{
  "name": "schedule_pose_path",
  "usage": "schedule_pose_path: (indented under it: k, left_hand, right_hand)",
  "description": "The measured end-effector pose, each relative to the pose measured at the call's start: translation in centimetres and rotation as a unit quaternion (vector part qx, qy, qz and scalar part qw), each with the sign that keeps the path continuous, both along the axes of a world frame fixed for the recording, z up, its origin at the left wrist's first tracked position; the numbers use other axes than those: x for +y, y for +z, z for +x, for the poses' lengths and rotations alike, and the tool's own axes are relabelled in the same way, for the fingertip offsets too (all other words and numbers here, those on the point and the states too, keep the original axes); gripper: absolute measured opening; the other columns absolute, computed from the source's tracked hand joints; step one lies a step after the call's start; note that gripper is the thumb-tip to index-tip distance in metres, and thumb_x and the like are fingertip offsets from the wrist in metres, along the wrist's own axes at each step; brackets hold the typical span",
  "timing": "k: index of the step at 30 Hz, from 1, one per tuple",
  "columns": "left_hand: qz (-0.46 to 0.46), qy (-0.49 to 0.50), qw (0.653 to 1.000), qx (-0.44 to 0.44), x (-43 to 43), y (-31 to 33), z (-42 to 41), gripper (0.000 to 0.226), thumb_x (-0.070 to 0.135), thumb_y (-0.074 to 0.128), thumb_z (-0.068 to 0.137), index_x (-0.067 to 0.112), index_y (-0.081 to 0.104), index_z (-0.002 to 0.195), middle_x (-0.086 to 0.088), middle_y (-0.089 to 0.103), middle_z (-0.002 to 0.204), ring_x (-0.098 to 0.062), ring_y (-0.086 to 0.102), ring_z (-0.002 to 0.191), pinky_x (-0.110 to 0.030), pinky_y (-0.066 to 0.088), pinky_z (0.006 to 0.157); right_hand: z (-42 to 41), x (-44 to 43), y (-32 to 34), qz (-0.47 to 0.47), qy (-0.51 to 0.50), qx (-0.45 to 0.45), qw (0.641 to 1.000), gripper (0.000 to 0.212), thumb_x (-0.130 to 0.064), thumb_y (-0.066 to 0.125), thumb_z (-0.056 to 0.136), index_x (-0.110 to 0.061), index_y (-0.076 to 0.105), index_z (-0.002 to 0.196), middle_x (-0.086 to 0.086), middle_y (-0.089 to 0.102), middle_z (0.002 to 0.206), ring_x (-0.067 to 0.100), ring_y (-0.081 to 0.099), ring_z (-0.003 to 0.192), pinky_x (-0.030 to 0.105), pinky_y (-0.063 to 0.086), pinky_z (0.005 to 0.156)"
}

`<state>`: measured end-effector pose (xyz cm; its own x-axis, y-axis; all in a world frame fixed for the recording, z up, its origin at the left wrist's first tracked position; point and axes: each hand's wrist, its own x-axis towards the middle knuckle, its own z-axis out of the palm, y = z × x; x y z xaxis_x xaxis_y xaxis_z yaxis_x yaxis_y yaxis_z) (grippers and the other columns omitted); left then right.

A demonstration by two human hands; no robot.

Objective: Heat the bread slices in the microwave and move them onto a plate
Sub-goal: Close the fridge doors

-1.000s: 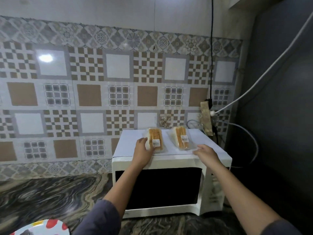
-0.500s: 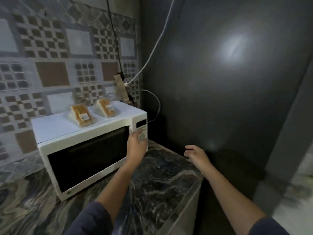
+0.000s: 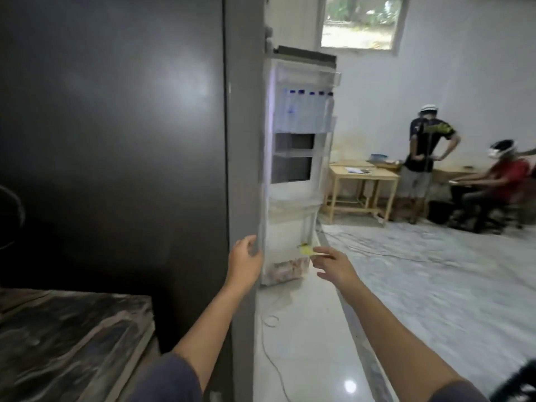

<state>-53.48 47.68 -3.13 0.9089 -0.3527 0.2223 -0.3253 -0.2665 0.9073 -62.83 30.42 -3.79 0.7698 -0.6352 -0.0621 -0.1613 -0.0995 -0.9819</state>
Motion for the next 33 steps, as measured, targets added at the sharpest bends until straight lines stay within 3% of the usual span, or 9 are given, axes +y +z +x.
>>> schedule_pose_path:
  k: [4,9,17,20,25,33]
  left_hand:
    - [0.001,-0.048,0.999,0.007,-10.9,0.3,-0.7,0.042,0.005,0.056,0.086,0.006,0.051,0.127,-0.012,0.051,0.132,-0.024,0.051,0.117,-0.030,0.040,0.096]
    - [0.005,-0.082,0.996,-0.032,-22.4,1.5,-1.3,0.042,0.010,0.054,0.088,0.008,0.048,0.130,-0.007,0.050,0.133,-0.021,0.047,0.122,-0.030,0.038,0.099]
    - [0.016,-0.119,0.993,-0.017,-34.9,0.7,-0.4,0.041,0.010,0.051,0.089,0.008,0.048,0.131,-0.011,0.050,0.133,-0.024,0.046,0.122,-0.033,0.039,0.100]
    - [0.016,-0.131,0.991,-0.015,-38.9,0.9,1.1,0.042,0.008,0.052,0.088,0.007,0.048,0.130,-0.011,0.051,0.133,-0.023,0.047,0.123,-0.032,0.039,0.098]
    - [0.039,-0.144,0.988,-0.044,-45.3,0.6,5.3,0.041,0.009,0.054,0.087,0.006,0.050,0.128,-0.012,0.052,0.131,-0.024,0.047,0.122,-0.031,0.037,0.099]
    - [0.025,-0.149,0.986,-0.070,-58.4,3.1,17.0,0.044,0.010,0.055,0.088,0.010,0.045,0.132,-0.010,0.049,0.132,-0.023,0.047,0.120,-0.026,0.037,0.090]
  right_hand:
    - [-3.3,-9.8,0.6,0.007,-0.043,0.003,0.999,0.024,-0.005,0.056,0.086,-0.011,0.060,0.109,0.011,0.062,0.101,0.024,0.057,0.093,0.034,0.045,0.078]
    - [-5.6,-21.1,1.6,-0.008,-0.076,-0.012,0.997,0.024,-0.006,0.057,0.088,-0.008,0.059,0.112,0.012,0.059,0.100,0.024,0.055,0.095,0.035,0.044,0.081]
    - [-5.9,-32.6,1.1,-0.006,-0.102,-0.008,0.995,0.023,-0.009,0.058,0.088,-0.010,0.059,0.111,0.013,0.059,0.108,0.024,0.056,0.097,0.037,0.047,0.087]
    - [-4.6,-35.9,0.7,-0.006,-0.104,0.000,0.995,0.025,-0.009,0.058,0.088,-0.009,0.060,0.112,0.012,0.059,0.104,0.023,0.056,0.094,0.035,0.046,0.082]
    - [-0.6,-40.9,0.5,-0.011,-0.100,0.001,0.995,0.020,-0.008,0.057,0.088,-0.012,0.060,0.107,0.014,0.060,0.112,0.024,0.056,0.098,0.036,0.047,0.086]
    - [11.0,-53.1,2.8,-0.054,-0.085,-0.004,0.995,0.030,-0.012,0.055,0.090,-0.009,0.057,0.120,0.013,0.058,0.118,0.026,0.055,0.109,0.038,0.046,0.092]
